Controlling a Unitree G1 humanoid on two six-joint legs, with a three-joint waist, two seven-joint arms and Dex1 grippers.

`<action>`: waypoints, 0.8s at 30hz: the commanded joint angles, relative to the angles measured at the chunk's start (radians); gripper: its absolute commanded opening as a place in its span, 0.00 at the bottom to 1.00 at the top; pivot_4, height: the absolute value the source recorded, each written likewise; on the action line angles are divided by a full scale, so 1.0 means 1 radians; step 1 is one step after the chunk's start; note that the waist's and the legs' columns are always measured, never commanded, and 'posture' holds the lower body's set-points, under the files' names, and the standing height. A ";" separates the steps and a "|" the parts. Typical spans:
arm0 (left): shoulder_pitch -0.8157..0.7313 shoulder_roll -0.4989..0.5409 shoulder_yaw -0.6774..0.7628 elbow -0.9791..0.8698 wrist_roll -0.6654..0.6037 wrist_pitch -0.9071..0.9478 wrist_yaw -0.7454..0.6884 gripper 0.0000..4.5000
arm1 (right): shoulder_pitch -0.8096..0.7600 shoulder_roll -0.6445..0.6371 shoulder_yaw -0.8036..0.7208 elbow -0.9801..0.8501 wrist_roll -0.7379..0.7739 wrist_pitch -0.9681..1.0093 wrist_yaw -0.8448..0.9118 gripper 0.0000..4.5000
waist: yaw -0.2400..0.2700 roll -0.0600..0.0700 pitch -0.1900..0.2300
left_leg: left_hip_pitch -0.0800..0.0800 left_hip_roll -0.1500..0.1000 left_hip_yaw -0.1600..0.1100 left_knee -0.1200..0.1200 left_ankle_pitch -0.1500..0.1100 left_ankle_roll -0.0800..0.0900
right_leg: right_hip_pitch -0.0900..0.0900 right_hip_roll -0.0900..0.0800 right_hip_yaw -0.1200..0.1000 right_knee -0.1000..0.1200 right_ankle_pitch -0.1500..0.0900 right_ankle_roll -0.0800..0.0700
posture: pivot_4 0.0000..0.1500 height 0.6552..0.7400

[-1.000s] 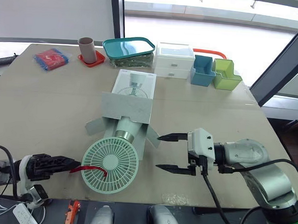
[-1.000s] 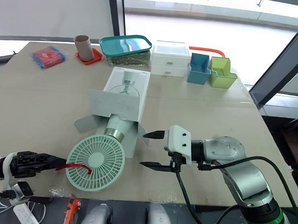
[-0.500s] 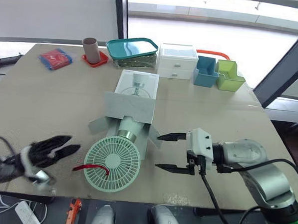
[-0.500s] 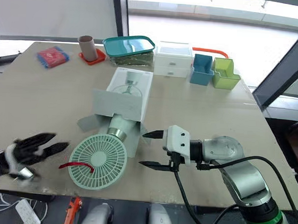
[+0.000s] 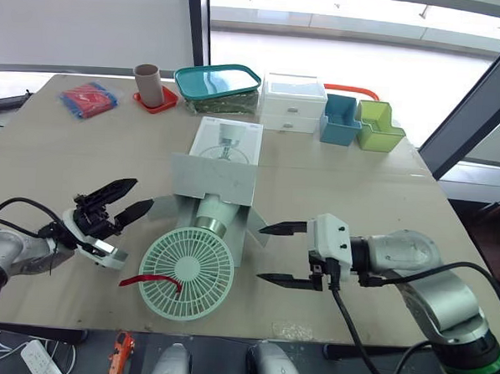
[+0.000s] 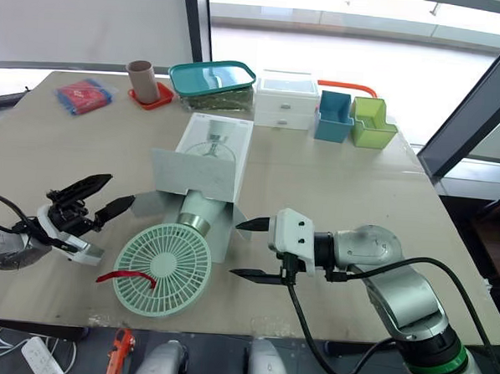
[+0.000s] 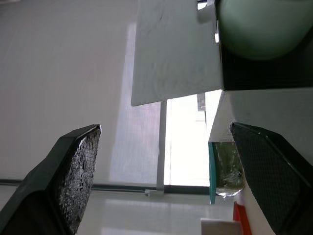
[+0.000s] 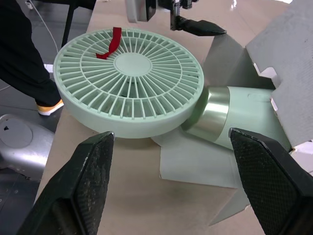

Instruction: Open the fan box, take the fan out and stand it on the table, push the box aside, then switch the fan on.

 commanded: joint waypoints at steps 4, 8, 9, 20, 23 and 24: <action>0.074 0.103 -0.044 -0.119 0.172 0.015 0.079 1.00 | -0.009 0.012 0.008 -0.002 -0.008 -0.029 0.000 0.85 | 0.000 0.000 0.000 | 0.000 0.000 0.000 0.000 0.000 0.000 | 0.000 0.000 0.000 0.000 0.000 0.000 | 1.00 1.00; 0.085 0.148 -0.090 -0.147 0.298 0.050 0.187 1.00 | -0.012 0.015 0.012 0.006 -0.010 -0.038 0.002 0.85 | 0.000 0.000 0.000 | 0.000 0.000 0.000 0.000 0.000 0.000 | 0.000 0.000 0.000 0.000 0.000 0.000 | 1.00 1.00; 0.086 0.155 -0.098 -0.149 0.320 0.057 0.211 1.00 | -0.012 0.015 0.013 0.008 -0.011 -0.040 0.003 0.85 | 0.000 0.000 0.000 | 0.000 0.000 0.000 0.000 0.000 0.000 | 0.000 0.000 0.000 0.000 0.000 0.000 | 1.00 1.00; 0.083 0.159 -0.190 -0.282 0.453 0.075 0.315 1.00 | -0.029 0.023 0.023 0.019 -0.018 -0.044 0.004 0.85 | 0.001 0.000 0.000 | 0.000 -0.001 0.000 0.000 0.000 0.000 | 0.000 -0.001 -0.001 0.000 0.000 0.000 | 1.00 1.00; 0.075 0.132 -0.185 -0.271 0.441 0.086 0.302 1.00 | -0.028 0.021 0.020 0.014 -0.017 -0.040 0.003 0.85 | 0.001 0.000 0.000 | 0.000 -0.001 0.000 0.000 0.000 0.000 | 0.000 -0.001 -0.001 0.000 0.000 0.000 | 1.00 1.00; 0.067 0.117 -0.187 -0.265 0.439 0.087 0.290 1.00 | -0.028 0.019 0.019 0.014 -0.019 -0.039 0.002 0.85 | 0.001 0.000 0.000 | 0.000 -0.001 0.000 0.000 0.000 0.000 | 0.000 -0.001 -0.001 0.000 0.000 0.000 | 1.00 1.00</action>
